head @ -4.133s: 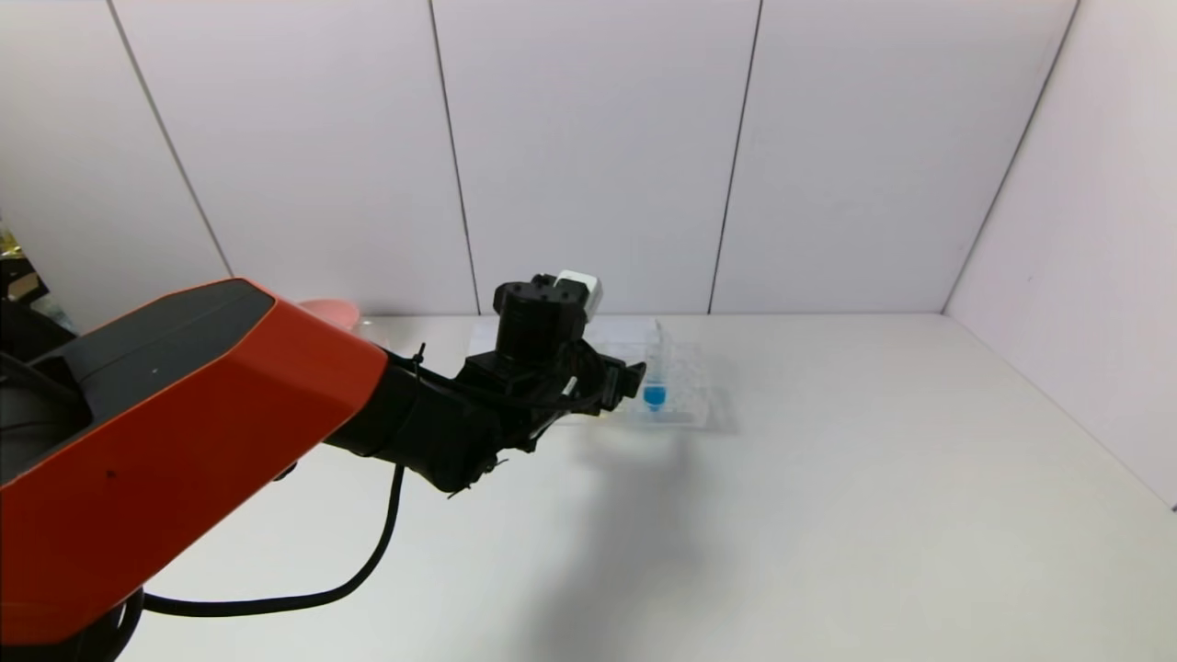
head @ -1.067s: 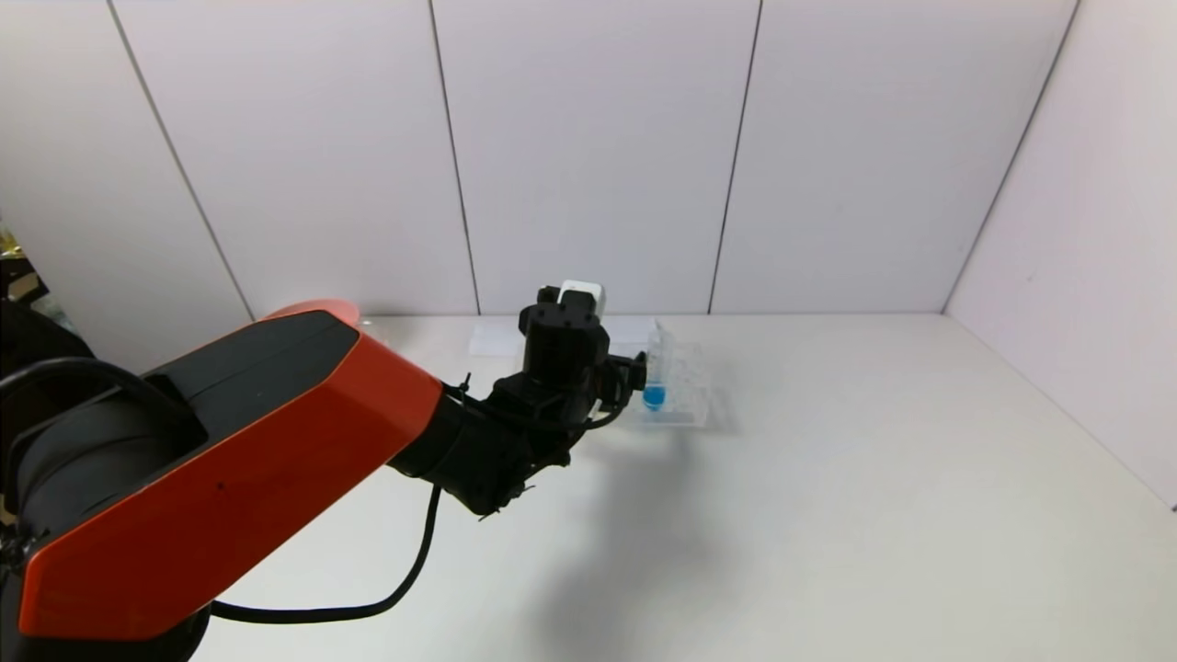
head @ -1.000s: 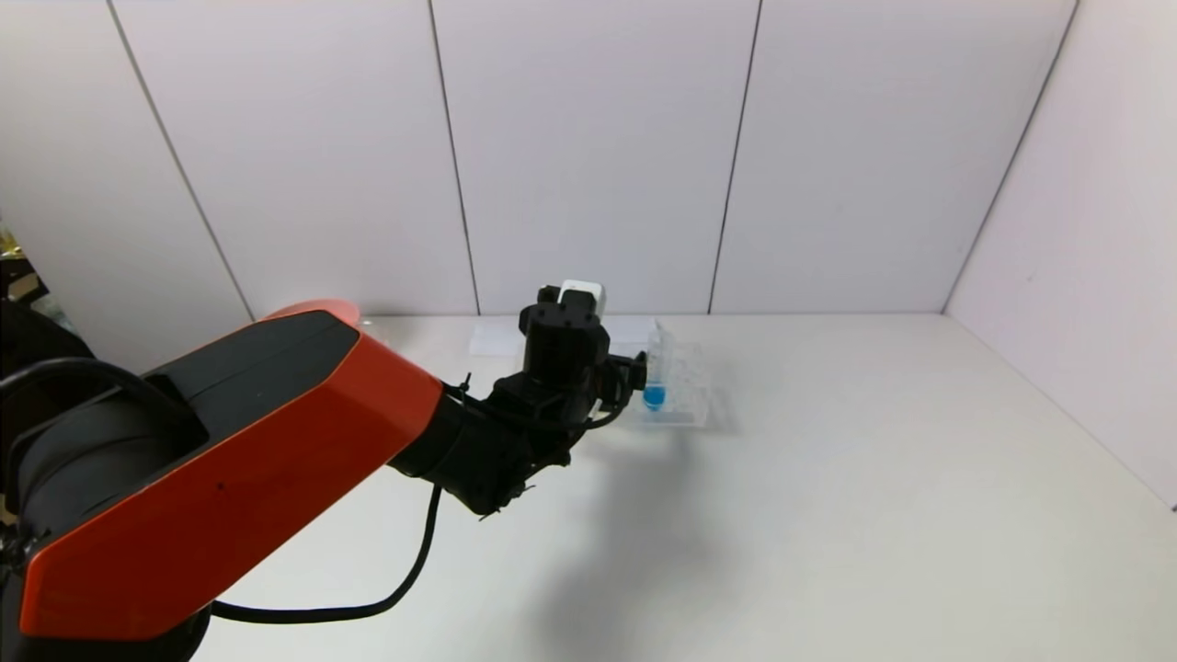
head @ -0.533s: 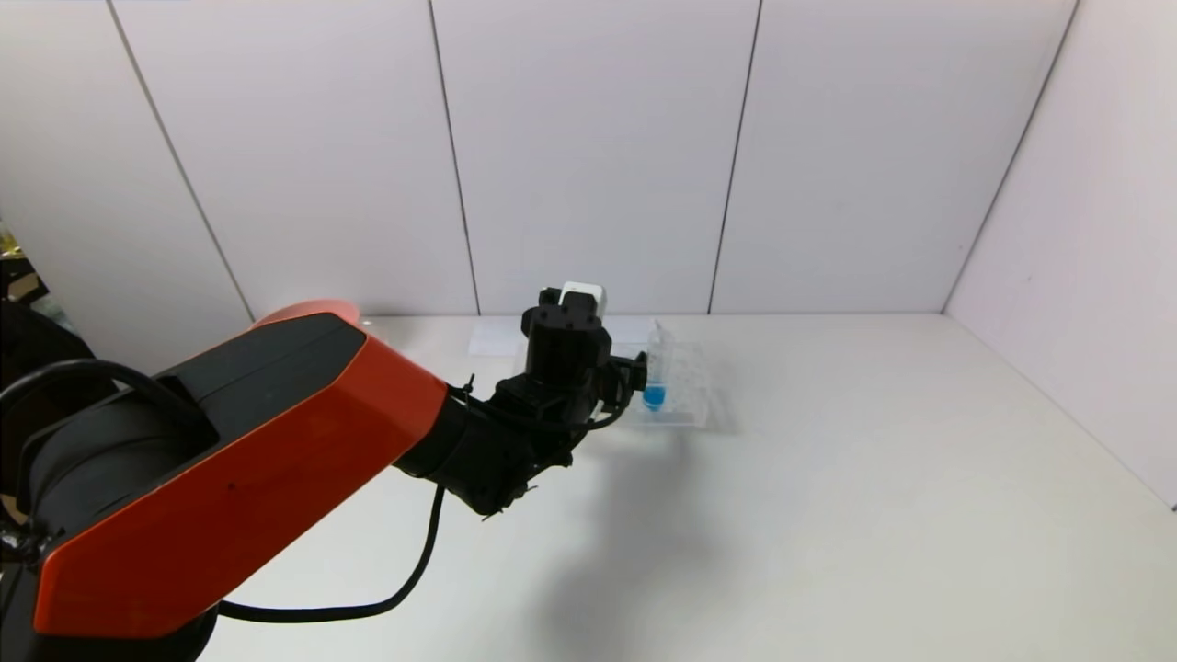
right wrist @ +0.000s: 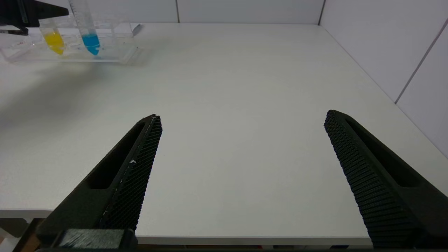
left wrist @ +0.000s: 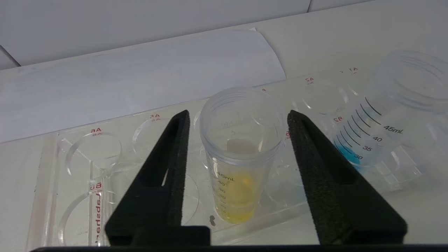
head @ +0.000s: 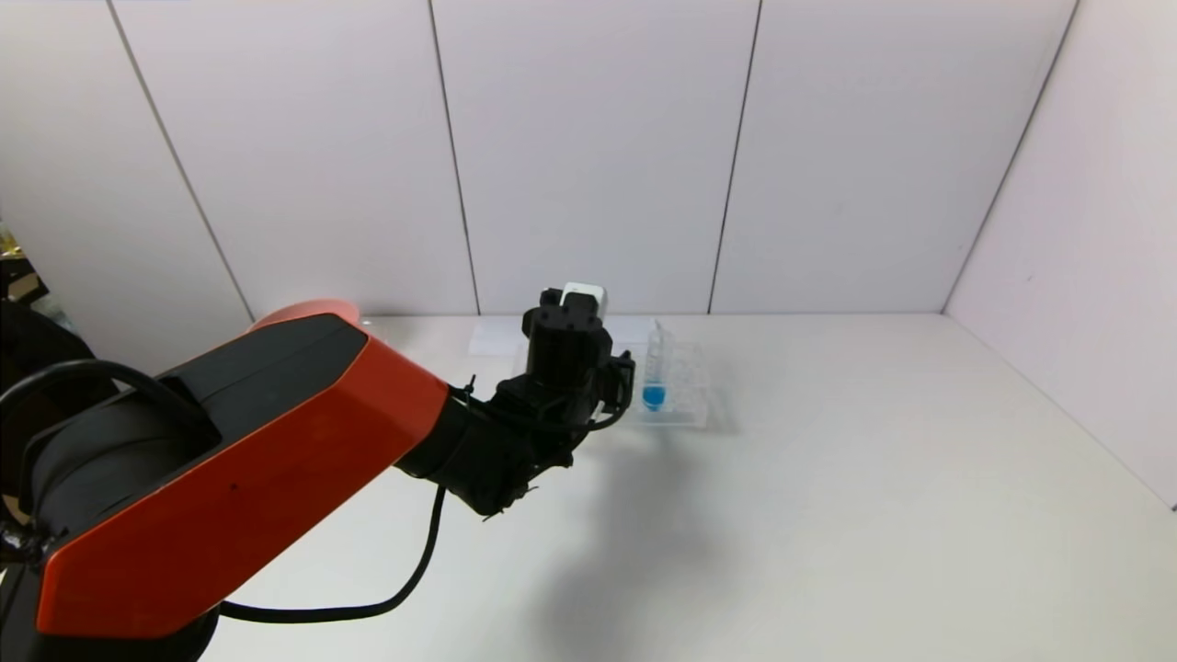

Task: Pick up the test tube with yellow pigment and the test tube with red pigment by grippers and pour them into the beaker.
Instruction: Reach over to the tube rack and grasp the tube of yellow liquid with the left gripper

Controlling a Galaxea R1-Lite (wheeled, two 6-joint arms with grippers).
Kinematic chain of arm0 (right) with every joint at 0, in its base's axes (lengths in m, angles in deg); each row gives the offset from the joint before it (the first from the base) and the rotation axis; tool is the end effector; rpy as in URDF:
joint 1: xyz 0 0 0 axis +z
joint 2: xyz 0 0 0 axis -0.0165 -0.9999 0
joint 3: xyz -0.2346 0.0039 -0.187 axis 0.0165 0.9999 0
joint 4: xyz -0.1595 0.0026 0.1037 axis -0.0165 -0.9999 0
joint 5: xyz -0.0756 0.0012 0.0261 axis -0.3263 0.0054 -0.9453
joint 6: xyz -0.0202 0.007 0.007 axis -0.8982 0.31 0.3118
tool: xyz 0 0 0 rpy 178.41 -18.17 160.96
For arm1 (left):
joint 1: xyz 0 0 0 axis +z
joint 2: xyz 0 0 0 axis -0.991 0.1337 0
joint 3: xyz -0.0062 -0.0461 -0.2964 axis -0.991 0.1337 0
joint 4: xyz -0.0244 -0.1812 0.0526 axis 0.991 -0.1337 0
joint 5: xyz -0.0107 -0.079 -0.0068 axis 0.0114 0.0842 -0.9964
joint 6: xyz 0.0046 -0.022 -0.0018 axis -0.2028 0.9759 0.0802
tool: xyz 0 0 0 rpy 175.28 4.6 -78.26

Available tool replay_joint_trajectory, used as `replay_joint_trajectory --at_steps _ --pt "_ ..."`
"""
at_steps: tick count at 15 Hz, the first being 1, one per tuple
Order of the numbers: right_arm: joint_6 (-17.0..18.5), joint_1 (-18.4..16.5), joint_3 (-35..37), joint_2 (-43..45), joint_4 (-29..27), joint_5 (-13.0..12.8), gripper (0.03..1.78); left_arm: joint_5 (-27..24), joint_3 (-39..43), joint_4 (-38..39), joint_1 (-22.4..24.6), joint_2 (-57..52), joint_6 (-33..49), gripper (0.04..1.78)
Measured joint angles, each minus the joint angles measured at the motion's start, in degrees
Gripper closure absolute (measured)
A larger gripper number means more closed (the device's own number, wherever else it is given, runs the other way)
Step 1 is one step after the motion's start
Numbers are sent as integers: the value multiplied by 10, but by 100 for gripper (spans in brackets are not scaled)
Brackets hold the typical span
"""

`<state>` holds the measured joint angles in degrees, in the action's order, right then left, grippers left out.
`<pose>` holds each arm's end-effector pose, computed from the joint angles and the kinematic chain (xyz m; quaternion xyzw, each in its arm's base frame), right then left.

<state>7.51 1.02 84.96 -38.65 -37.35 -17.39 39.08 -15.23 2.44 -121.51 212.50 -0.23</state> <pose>-0.0229 -0.0001 0.0760 0.0009 0.0001 -0.0013 1.0000 0.3591 -0.2831 0.1030 -0.0097 0.0844 -0.1642 0.9828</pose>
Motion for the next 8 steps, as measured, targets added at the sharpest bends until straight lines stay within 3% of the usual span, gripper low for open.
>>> replay_joint_trajectory --at_steps 2,3,8 --pt "0 0 0 0 0 0 11 0 2 0 0 0 0 127" --pt "0 0 0 0 0 0 11 -1 3 0 0 0 -1 134" --pt "0 0 0 0 0 0 11 -1 5 1 0 0 -2 135"
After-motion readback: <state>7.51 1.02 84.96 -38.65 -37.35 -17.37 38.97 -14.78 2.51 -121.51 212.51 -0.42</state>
